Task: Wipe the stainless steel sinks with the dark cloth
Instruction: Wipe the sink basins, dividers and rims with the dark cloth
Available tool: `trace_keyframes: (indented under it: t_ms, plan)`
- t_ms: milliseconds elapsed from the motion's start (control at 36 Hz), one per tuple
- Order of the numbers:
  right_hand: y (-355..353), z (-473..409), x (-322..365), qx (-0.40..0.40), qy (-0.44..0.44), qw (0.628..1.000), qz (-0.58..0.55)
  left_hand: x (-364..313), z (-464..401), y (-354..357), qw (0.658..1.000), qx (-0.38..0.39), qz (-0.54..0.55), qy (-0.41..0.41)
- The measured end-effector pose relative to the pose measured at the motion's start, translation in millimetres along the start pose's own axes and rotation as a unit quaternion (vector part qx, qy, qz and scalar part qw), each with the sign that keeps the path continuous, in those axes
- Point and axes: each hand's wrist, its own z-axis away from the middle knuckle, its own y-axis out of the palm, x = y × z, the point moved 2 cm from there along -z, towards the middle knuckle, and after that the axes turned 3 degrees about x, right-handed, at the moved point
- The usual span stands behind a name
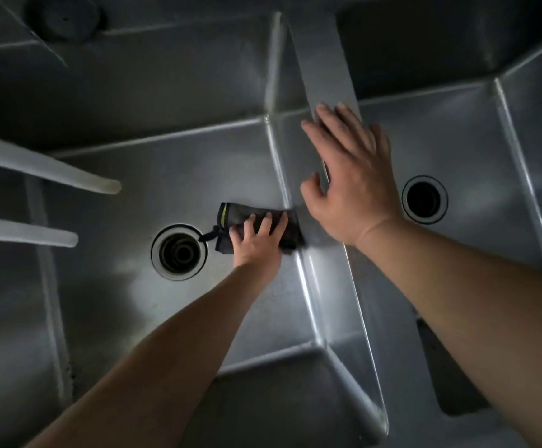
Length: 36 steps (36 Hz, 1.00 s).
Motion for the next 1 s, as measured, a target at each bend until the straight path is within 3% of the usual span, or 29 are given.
trace_keyframes:
  t_ms: [167, 361, 583, 667, 778, 861, 917, 1000]
  plan:
    - [-4, 19, 15, -0.004, 0.018, 0.997, 0.078, 17, 9, -2, 0.998, 0.046, -0.012, 0.032]
    - [4, 179, 62, 0.081, -0.001, 0.994, 0.076, 43, 68, 29, 0.989, 0.130, -0.047, 0.060]
    - [12, 228, 43, 0.100, 0.078, 0.988, 0.086, 117, 160, 73, 0.932, 0.212, -0.192, 0.221]
    - [13, 228, 44, 0.079, 0.069, 0.992, 0.077, 172, 174, 89, 0.909, 0.202, -0.257, 0.260]
    - [15, 231, 43, 0.040, 0.056, 0.996, 0.060, 211, 176, 106, 0.913, 0.152, -0.245, 0.289]
    - [16, 230, 42, 0.025, 0.061, 0.997, 0.037, 205, 172, 110, 0.901, 0.125, -0.254, 0.330]
    - [16, 230, 41, 0.020, 0.066, 0.997, 0.028, 194, 169, 110, 0.906, 0.113, -0.278, 0.299]
    - [15, 230, 40, 0.018, 0.067, 0.997, 0.028, 166, 157, 108, 0.908, 0.030, -0.283, 0.308]
